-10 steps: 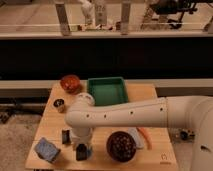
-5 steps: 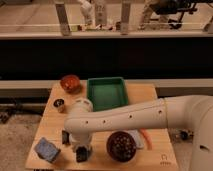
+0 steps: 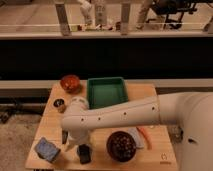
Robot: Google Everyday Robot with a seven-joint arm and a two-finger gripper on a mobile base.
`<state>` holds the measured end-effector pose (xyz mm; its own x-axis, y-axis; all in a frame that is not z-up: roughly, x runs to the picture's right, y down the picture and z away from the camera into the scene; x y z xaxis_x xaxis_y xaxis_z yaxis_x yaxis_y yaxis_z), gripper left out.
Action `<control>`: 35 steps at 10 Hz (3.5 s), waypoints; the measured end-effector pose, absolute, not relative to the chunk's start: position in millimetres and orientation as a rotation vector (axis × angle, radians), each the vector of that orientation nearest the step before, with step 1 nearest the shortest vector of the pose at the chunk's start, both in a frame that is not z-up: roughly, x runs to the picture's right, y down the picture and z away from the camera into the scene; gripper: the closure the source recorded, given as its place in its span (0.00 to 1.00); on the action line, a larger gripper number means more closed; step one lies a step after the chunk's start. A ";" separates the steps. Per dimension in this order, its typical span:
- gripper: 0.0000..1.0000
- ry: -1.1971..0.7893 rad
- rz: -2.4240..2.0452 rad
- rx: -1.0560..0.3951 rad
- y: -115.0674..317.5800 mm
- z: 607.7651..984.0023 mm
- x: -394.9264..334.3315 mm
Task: Place eraser in plastic cup
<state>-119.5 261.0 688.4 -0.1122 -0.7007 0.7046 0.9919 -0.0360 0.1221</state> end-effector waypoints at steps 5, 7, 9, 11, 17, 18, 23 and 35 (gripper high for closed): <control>0.23 -0.704 -1.485 -0.599 255.9 693.7 -116.8; 0.23 -0.704 -1.485 -0.599 256.0 693.7 -116.9; 0.23 -0.704 -1.486 -0.599 256.4 693.7 -116.9; 0.23 -0.705 -1.485 -0.601 257.1 694.0 -116.8; 0.23 -0.705 -1.485 -0.601 257.3 694.0 -116.2; 0.23 -0.705 -1.485 -0.601 257.3 694.0 -116.2; 0.23 -0.705 -1.485 -0.601 257.2 694.0 -116.2; 0.23 -0.705 -1.485 -0.601 257.2 693.9 -116.3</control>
<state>-116.3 257.2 693.9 -0.0397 -0.6718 0.7397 0.9978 0.0127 0.0652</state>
